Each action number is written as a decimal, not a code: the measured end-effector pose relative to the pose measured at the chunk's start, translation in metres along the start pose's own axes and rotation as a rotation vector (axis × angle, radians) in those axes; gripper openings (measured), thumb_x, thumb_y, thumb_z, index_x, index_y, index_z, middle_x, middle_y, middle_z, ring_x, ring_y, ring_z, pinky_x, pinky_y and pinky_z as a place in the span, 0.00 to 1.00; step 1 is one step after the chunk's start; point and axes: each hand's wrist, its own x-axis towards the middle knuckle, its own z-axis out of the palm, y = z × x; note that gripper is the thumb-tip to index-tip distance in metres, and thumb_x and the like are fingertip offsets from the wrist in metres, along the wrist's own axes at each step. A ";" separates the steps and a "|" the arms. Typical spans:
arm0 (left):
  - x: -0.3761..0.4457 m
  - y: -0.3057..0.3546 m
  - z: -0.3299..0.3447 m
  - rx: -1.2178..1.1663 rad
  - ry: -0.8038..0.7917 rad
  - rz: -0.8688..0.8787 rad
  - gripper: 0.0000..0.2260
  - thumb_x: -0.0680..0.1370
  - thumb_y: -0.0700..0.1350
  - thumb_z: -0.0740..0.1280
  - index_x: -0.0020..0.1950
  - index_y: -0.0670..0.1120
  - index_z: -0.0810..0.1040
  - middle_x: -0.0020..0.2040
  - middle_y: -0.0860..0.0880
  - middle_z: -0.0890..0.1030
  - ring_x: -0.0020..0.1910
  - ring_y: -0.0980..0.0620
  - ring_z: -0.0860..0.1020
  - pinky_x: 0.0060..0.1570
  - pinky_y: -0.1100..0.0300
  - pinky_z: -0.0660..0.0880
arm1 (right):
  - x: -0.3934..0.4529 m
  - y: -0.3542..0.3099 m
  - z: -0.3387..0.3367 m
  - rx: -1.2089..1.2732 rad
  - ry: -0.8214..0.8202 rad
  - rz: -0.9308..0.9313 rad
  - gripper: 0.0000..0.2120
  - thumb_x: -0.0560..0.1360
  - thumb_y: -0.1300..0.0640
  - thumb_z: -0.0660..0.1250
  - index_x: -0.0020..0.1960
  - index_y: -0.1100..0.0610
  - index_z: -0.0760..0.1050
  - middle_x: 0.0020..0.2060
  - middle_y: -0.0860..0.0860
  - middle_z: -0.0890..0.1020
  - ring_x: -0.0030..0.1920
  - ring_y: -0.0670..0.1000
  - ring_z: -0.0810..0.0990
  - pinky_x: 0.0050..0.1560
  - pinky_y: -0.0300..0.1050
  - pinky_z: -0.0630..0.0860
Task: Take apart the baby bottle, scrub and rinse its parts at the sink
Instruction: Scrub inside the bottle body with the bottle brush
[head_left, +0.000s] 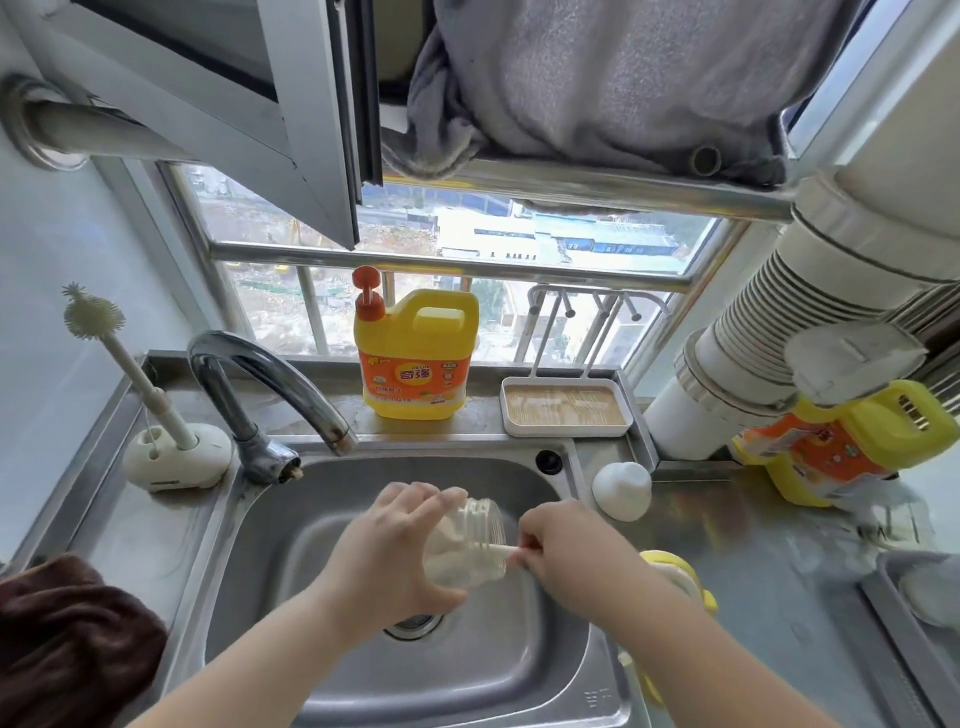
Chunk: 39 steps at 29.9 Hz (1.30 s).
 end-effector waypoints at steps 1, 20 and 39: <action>0.000 -0.004 -0.001 -0.012 0.017 -0.014 0.36 0.54 0.66 0.65 0.62 0.56 0.70 0.51 0.55 0.79 0.49 0.51 0.78 0.35 0.60 0.79 | 0.000 0.004 -0.003 0.028 -0.013 0.020 0.09 0.76 0.49 0.64 0.41 0.53 0.75 0.38 0.49 0.76 0.39 0.52 0.76 0.41 0.43 0.74; 0.006 -0.007 -0.021 0.005 0.077 0.014 0.37 0.56 0.66 0.65 0.62 0.52 0.74 0.51 0.54 0.80 0.50 0.51 0.76 0.39 0.56 0.80 | -0.020 0.004 -0.019 -0.326 0.474 -0.091 0.09 0.75 0.49 0.67 0.41 0.53 0.72 0.33 0.47 0.75 0.33 0.52 0.74 0.31 0.43 0.65; -0.005 0.006 -0.019 -0.025 0.114 0.071 0.34 0.57 0.64 0.66 0.61 0.53 0.73 0.49 0.53 0.80 0.49 0.53 0.74 0.38 0.60 0.79 | -0.037 0.009 -0.007 -0.155 0.044 0.003 0.11 0.80 0.49 0.57 0.52 0.51 0.76 0.40 0.48 0.75 0.37 0.51 0.72 0.38 0.42 0.67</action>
